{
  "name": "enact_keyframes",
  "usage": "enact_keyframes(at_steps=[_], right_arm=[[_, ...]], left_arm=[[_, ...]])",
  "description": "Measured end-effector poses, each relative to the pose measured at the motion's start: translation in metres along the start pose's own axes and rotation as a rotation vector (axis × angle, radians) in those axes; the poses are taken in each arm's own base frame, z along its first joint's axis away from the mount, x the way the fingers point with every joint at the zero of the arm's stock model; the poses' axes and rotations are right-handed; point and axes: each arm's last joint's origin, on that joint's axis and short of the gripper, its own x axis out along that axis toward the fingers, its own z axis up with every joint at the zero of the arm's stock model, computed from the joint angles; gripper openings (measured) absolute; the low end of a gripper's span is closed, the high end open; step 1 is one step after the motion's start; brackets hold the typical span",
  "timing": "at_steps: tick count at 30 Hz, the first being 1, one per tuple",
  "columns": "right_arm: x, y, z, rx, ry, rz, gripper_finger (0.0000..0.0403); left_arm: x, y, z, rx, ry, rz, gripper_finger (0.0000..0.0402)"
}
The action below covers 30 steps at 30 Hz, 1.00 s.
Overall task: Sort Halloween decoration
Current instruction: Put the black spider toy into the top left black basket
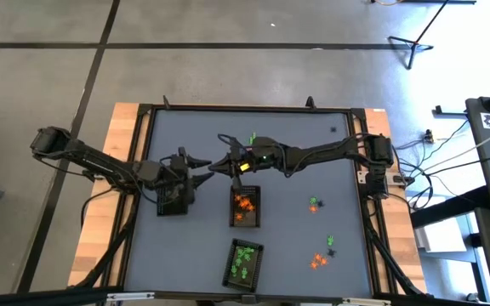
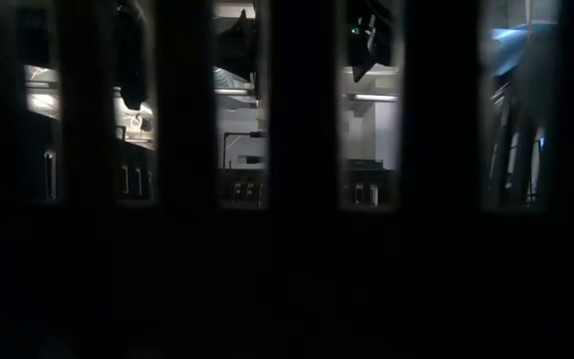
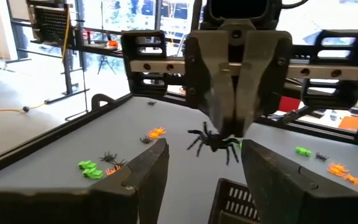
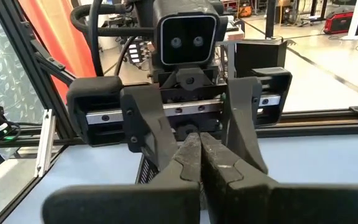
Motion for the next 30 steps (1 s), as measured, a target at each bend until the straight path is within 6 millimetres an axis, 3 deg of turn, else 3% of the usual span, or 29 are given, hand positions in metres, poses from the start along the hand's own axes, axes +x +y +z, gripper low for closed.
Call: enact_keyframes(at_steps=[10,17,24,30], right_arm=[[0.0,-0.0003,0.0,0.0,-0.001,-0.007,0.0],[0.0,-0.0002,-0.0001,0.0,0.0,-0.006,0.0],[-0.0002,0.0003,0.0003,0.001,0.0,0.001,0.0],[-0.0003,0.0003,0.0002,0.002,0.003,0.0,0.0]], left_arm=[[0.0,0.0018,-0.0002,-0.015,-0.005,0.063,0.0163],[0.0,0.0021,-0.002,-0.004,0.012,0.068,0.0103],[0.0,0.0024,-0.0033,0.003,0.024,0.071,0.0015],[0.0,0.0025,-0.0038,0.007,0.029,0.072,0.0001]])
